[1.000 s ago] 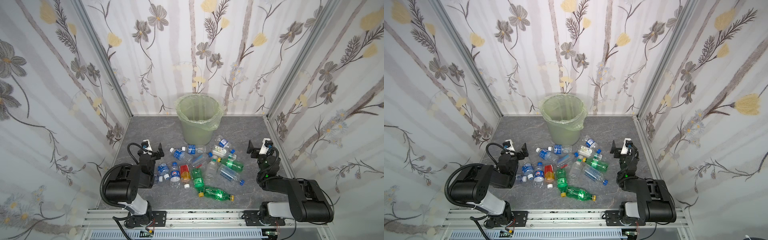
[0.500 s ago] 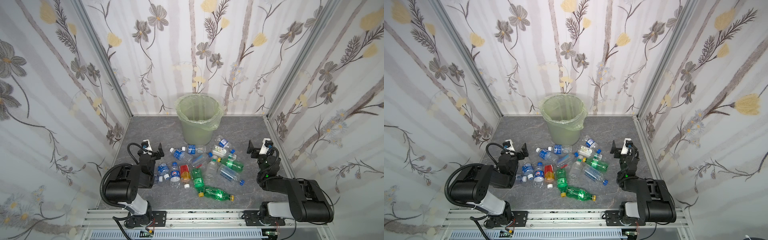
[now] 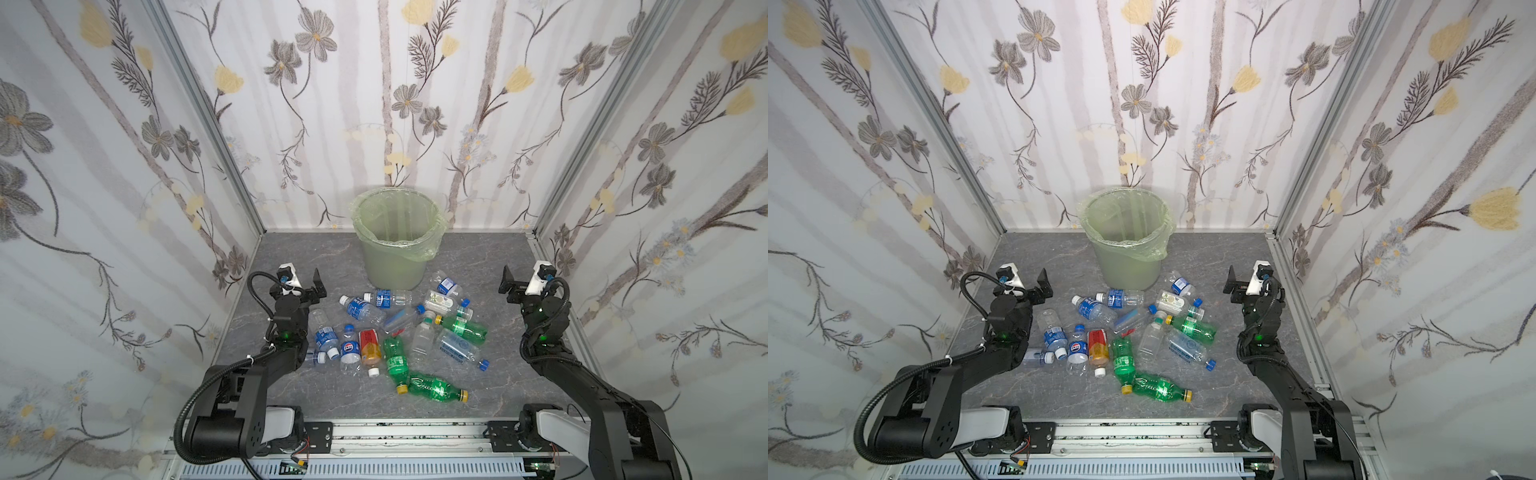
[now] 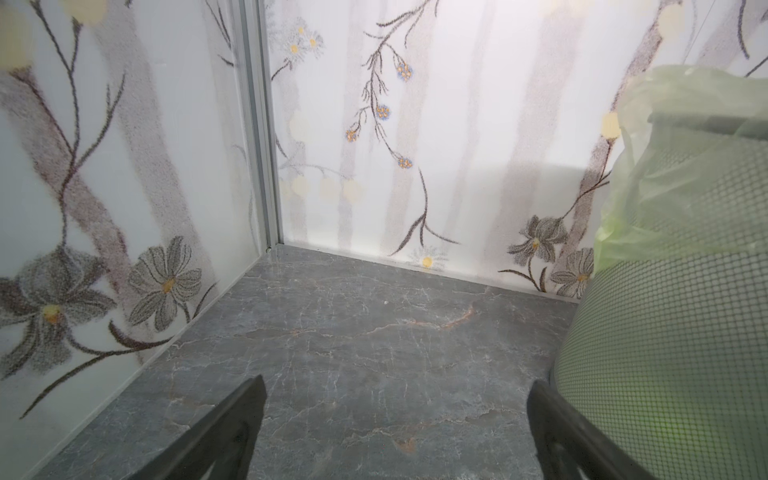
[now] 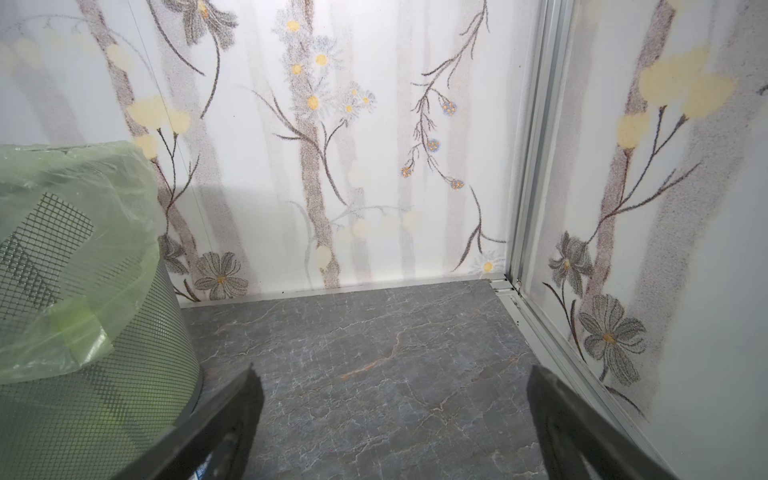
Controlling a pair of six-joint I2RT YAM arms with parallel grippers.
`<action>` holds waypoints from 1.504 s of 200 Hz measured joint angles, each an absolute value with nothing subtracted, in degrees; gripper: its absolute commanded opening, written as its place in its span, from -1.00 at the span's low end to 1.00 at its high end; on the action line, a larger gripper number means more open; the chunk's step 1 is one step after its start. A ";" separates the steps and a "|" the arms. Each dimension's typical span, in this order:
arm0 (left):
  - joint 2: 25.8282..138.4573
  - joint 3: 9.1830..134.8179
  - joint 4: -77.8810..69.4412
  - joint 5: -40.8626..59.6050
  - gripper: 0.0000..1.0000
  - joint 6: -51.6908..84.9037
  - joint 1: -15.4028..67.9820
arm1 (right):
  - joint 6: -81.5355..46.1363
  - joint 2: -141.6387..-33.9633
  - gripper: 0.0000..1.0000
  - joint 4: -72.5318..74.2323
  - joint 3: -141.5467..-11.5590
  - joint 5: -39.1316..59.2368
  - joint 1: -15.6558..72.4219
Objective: Throw the plastic bottles in the bin
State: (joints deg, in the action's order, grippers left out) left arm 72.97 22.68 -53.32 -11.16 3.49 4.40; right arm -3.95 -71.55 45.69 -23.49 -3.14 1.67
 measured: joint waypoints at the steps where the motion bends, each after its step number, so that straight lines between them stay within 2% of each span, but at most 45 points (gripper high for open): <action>1: 72.79 22.83 -52.97 -11.25 1.00 3.55 4.43 | -4.05 -71.40 0.99 45.30 -23.70 -3.14 1.80; 54: 64.79 34.61 -26.61 -12.78 1.00 6.42 5.19 | -5.04 -72.25 0.92 19.33 -38.44 -1.50 6.17; 84: 61.91 39.62 -12.05 -9.41 1.00 8.16 5.26 | -5.52 -79.57 0.86 6.17 -47.33 4.08 7.44; 122: 55.24 40.69 1.02 -3.75 1.00 10.98 5.26 | -5.50 -91.68 0.71 -3.01 -56.49 10.90 8.95; 163: 48.75 39.00 8.58 0.89 1.00 15.22 5.28 | -4.82 -106.37 0.63 -9.80 -67.22 14.72 11.68; 198: 46.98 37.98 12.56 1.41 1.00 17.04 5.28 | -4.40 -114.06 0.59 -13.15 -73.43 14.87 14.22; 301: 46.98 35.86 14.81 1.65 1.00 19.49 5.23 | -7.31 -125.38 0.28 -15.99 -78.65 14.41 15.05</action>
State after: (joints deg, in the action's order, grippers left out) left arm 46.98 35.86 14.81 1.65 19.49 5.23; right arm -7.31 -125.38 -15.99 -78.65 14.41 15.05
